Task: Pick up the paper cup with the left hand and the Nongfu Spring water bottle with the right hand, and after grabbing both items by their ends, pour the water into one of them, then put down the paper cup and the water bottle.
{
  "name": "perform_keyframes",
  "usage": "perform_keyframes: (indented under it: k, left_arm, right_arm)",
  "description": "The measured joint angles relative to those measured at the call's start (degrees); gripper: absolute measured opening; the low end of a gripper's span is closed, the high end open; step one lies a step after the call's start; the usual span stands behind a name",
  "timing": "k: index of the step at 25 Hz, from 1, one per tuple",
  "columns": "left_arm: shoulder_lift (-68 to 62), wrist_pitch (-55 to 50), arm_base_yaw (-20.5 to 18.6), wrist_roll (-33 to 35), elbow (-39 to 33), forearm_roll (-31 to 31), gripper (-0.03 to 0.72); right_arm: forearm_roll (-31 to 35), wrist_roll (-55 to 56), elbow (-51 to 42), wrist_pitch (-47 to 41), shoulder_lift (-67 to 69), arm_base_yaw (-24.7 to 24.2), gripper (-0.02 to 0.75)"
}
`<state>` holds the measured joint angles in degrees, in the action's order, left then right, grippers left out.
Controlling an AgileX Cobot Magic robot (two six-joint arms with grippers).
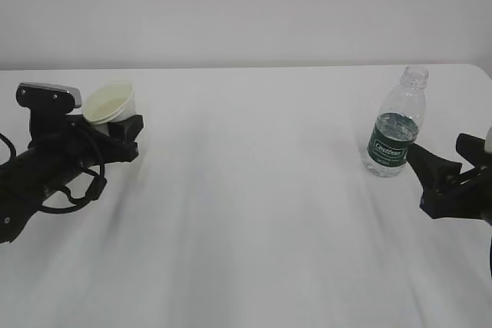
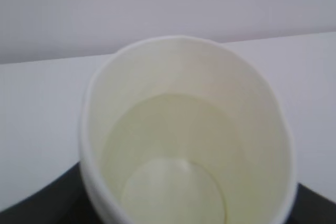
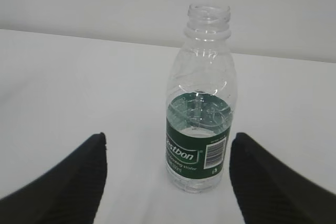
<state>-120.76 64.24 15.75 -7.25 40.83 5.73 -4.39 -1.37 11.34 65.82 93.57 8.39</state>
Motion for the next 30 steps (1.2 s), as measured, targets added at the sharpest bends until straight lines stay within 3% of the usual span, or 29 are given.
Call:
perform_keyframes:
  k: [21, 30]
  left_arm:
    - [-3.9, 0.0, 0.0, 0.3, 0.1, -4.5, 0.47]
    - [-4.3, 0.5, 0.0, 0.3, 0.2, -4.6, 0.522]
  right_arm:
    - [0.0, 0.0, 0.0, 0.0, 0.0, 0.0, 0.554]
    - [0.0, 0.0, 0.0, 0.0, 0.0, 0.0, 0.554]
